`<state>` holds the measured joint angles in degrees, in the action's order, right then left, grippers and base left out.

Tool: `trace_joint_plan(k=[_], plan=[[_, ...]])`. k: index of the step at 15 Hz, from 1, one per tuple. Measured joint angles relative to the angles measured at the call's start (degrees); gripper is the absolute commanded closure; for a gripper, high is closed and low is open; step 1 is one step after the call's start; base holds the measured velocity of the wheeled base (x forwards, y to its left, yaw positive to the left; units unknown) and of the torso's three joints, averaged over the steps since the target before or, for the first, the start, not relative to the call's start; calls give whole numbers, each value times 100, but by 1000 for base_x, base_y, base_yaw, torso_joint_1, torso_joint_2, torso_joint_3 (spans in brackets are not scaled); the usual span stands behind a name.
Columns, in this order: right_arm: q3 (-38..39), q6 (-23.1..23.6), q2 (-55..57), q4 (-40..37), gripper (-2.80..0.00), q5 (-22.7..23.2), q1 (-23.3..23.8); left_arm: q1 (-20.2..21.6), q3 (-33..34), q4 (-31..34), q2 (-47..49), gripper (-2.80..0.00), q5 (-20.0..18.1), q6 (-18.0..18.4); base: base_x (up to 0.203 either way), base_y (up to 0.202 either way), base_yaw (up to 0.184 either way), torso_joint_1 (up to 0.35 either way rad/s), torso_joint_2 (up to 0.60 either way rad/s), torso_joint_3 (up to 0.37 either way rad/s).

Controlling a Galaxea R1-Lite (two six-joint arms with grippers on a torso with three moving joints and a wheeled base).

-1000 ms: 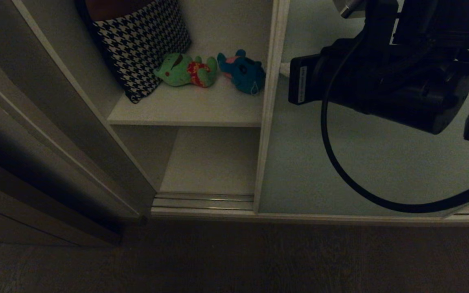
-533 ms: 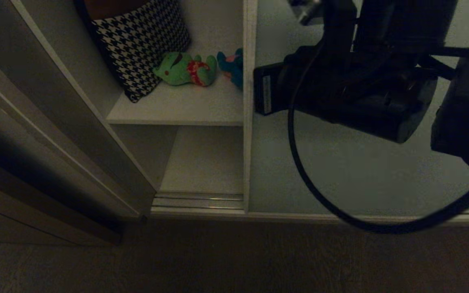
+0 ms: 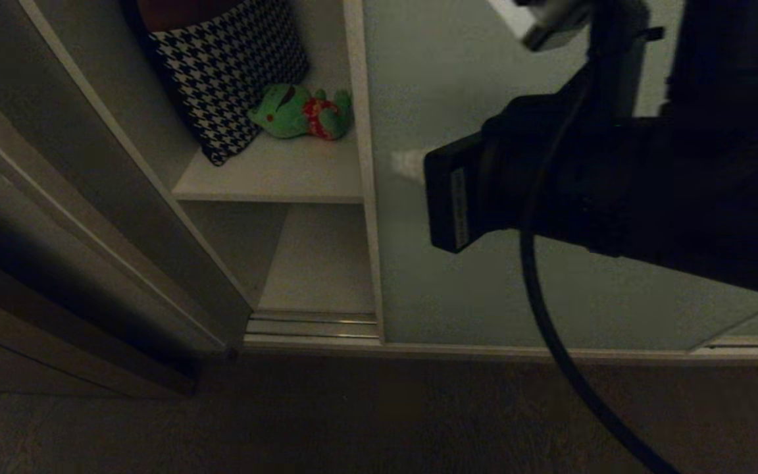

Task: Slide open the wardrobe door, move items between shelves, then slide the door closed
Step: Close the door

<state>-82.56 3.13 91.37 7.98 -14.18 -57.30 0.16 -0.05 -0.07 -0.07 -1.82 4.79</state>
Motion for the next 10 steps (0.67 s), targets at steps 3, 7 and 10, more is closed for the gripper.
trace_joint_plan(k=[3, 7, 10], plan=[[512, 39, -810, -120, 0, -483, 373, -6, -5, 0, 0, 0, 0, 1, 0, 0, 0, 0, 0, 0], [899, 59, -1800, -713, 0, -539, 1365, -13, 0, 2, 0, 0, -2, 2, 0, 0, 0, 0, 0, 0], [1071, 59, -2564, -1302, 0, -3, 2845, -9, 0, 0, 0, 0, -2, 2, 0, 0, 0, 0, 0, 0]])
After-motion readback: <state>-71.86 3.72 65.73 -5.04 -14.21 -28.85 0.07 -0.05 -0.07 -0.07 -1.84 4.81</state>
